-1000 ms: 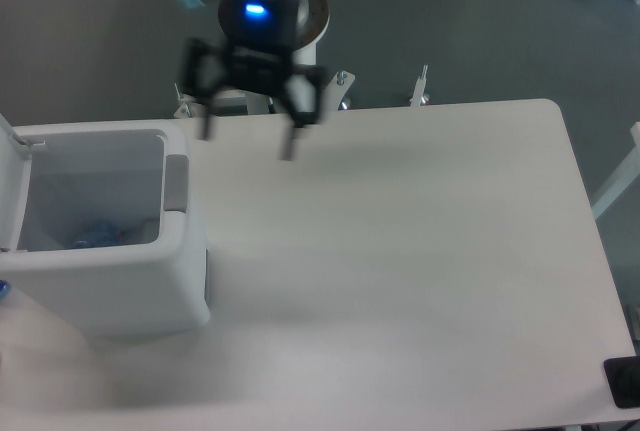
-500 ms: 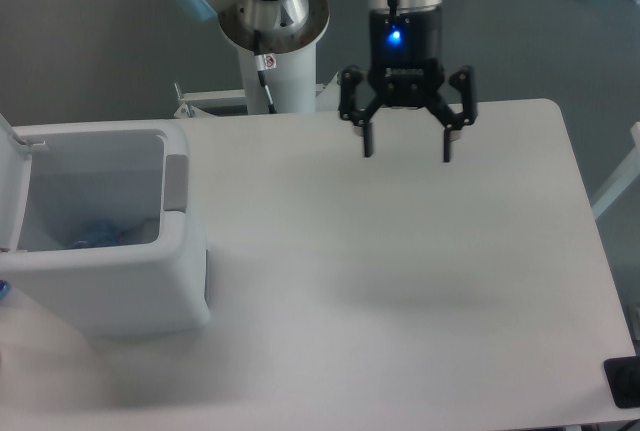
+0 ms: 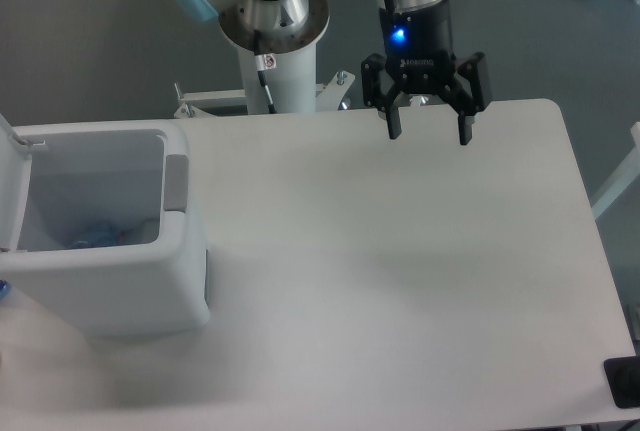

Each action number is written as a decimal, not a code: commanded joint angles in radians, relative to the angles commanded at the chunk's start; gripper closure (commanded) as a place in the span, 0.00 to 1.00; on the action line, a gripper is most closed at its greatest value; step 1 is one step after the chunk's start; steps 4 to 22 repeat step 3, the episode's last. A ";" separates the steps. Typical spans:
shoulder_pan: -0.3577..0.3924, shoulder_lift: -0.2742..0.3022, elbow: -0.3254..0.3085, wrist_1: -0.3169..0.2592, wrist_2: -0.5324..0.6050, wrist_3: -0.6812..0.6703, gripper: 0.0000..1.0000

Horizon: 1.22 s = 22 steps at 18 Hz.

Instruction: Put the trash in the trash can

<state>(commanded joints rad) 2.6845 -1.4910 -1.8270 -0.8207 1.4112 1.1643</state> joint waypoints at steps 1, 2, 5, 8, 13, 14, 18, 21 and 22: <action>0.000 0.000 0.000 0.000 -0.002 0.000 0.00; 0.000 0.000 0.000 0.000 -0.002 0.000 0.00; 0.002 0.000 0.000 0.000 0.000 0.000 0.00; 0.002 0.000 0.000 0.000 0.000 0.000 0.00; 0.002 0.000 0.000 0.000 0.000 0.000 0.00; 0.002 0.000 0.000 0.000 0.000 0.000 0.00; 0.002 0.000 0.000 0.000 0.000 0.000 0.00; 0.002 0.000 0.000 0.000 0.000 0.000 0.00; 0.002 0.000 0.000 0.000 0.000 0.000 0.00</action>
